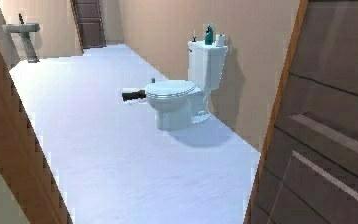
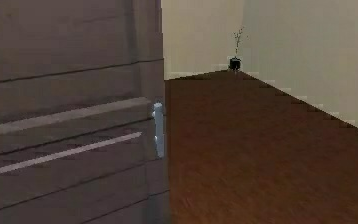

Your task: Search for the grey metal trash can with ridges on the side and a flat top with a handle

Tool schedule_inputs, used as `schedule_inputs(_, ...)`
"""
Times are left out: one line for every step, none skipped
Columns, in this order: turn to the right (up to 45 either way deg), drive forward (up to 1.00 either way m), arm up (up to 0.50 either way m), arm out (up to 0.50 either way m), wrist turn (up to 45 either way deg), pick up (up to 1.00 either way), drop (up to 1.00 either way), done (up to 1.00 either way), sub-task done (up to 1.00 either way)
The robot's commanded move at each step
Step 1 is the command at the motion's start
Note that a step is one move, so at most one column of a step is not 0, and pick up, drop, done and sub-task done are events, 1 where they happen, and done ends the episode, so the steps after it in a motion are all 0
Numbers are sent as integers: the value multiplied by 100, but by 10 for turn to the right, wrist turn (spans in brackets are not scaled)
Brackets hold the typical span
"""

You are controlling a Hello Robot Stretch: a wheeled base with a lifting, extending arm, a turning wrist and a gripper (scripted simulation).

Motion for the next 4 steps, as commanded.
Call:
schedule_inputs(0, 80, 0, 0, 0, 0, 0, 0, 0)
schedule_inputs(-450, 0, 0, 0, 0, 0, 0, 0, 0)
schedule_inputs(-300, 0, 0, 0, 0, 0, 0, 0, 0)
schedule_inputs(0, 40, 0, 0, 0, 0, 0, 0, 0)
